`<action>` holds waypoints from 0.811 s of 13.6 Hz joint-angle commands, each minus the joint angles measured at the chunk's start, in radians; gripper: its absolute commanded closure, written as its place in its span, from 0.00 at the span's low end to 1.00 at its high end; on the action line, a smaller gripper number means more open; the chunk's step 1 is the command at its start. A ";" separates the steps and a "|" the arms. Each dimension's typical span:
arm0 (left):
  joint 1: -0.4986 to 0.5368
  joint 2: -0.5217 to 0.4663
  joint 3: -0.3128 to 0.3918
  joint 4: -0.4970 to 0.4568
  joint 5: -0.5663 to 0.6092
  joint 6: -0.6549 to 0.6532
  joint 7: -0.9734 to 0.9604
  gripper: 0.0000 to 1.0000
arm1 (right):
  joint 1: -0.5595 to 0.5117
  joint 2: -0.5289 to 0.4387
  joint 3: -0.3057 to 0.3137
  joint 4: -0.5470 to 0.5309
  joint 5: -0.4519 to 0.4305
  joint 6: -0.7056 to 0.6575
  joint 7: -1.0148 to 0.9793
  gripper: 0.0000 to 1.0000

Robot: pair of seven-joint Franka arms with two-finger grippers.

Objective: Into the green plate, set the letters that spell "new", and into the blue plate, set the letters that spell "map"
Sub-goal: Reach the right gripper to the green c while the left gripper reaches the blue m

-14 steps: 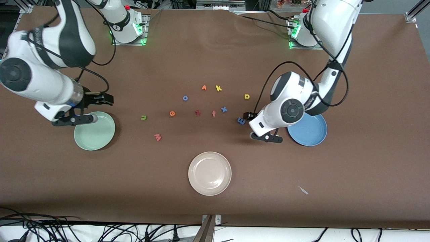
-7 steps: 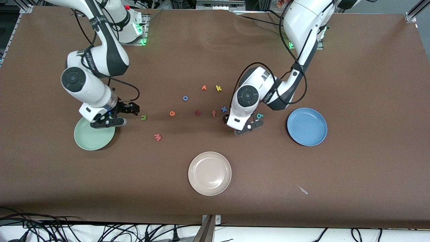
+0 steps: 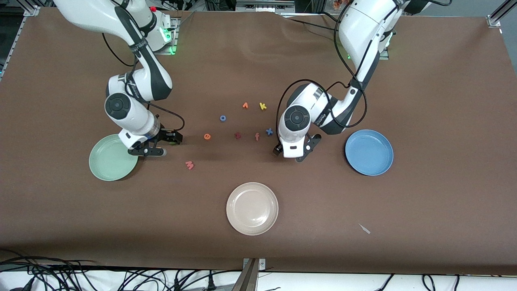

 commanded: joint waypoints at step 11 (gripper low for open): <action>-0.007 0.045 0.003 -0.036 0.029 0.078 -0.113 0.26 | 0.000 0.090 -0.001 0.016 0.012 0.016 0.042 0.20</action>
